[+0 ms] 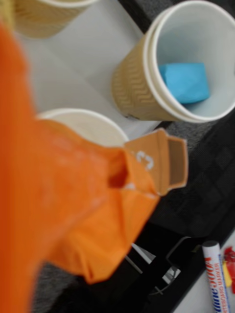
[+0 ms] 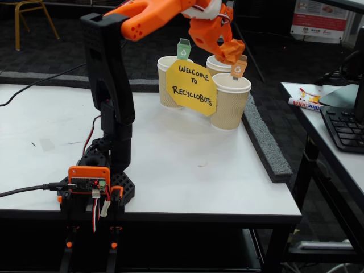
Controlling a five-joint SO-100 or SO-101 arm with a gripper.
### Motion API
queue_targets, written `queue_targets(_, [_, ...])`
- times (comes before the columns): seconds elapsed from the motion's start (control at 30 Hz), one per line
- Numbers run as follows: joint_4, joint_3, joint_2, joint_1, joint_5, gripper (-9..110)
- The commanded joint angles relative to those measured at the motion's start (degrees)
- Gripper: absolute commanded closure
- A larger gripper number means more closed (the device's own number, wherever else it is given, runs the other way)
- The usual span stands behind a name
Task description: Sort rubbish by color.
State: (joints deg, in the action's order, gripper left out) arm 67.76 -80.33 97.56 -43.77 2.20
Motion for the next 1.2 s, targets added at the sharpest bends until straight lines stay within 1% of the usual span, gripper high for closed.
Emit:
queue_targets(0.0, [-2.5, 9.0, -0.4, -1.4, 1.2, 101])
queue_targets(0.1, [-3.1, 9.6, -2.0, -1.4, 1.2, 100])
queue_targets(0.23, [-3.2, 9.7, -3.0, -1.4, 1.2, 84])
queue_targets(0.33, [-3.2, 9.7, -3.4, -1.4, 1.2, 80])
queue_targets(0.47, [-3.0, 9.6, -3.5, -1.4, 1.2, 70])
queue_targets(0.53, [-2.8, 9.6, -3.5, -1.4, 1.2, 69])
queue_targets(0.63, [-2.0, 9.7, -3.3, -1.4, 1.2, 70])
queue_targets(0.67, [-1.6, 9.8, -3.2, -1.4, 1.2, 73])
queue_targets(0.77, [0.5, 10.3, -1.8, -1.4, 1.1, 82])
queue_targets(0.9, [0.9, 6.9, 4.1, -1.3, 0.6, 100])
queue_targets(1.17, [0.6, -10.1, 25.4, -1.2, 0.5, 101])
